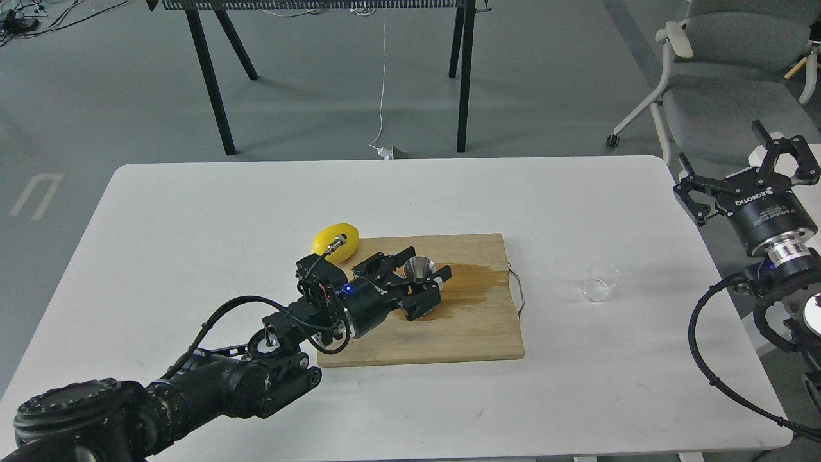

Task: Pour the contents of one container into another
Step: 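Open the left gripper and release the jigger upright on the board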

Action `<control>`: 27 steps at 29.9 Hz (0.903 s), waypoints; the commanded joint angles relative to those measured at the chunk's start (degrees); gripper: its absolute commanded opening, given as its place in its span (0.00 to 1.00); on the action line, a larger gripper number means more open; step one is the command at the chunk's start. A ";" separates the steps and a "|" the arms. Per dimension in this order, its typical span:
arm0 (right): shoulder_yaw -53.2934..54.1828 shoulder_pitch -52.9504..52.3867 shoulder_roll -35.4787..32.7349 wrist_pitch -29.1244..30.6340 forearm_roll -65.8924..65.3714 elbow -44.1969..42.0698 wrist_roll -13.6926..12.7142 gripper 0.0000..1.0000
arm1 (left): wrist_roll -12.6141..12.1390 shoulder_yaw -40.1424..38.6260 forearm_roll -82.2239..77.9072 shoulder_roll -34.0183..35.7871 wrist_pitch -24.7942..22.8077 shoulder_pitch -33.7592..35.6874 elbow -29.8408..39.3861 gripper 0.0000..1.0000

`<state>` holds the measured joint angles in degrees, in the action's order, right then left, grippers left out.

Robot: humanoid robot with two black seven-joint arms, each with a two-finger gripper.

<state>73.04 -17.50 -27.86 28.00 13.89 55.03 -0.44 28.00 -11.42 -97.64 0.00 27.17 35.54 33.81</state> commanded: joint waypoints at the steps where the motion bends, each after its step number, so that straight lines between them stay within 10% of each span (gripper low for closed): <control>1: 0.00 0.01 0.00 0.00 0.00 -0.01 0.00 1.00 | 0.00 0.00 -0.01 0.00 0.07 -0.47 0.11 0.94; 27: 0.00 0.71 0.09 0.00 0.00 0.17 0.00 1.00 | 0.00 -0.18 -0.01 0.00 0.83 -2.94 0.29 0.94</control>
<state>73.04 -16.80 -27.81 28.00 13.89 55.20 -0.44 28.00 -11.60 -97.64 0.00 28.00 32.64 34.10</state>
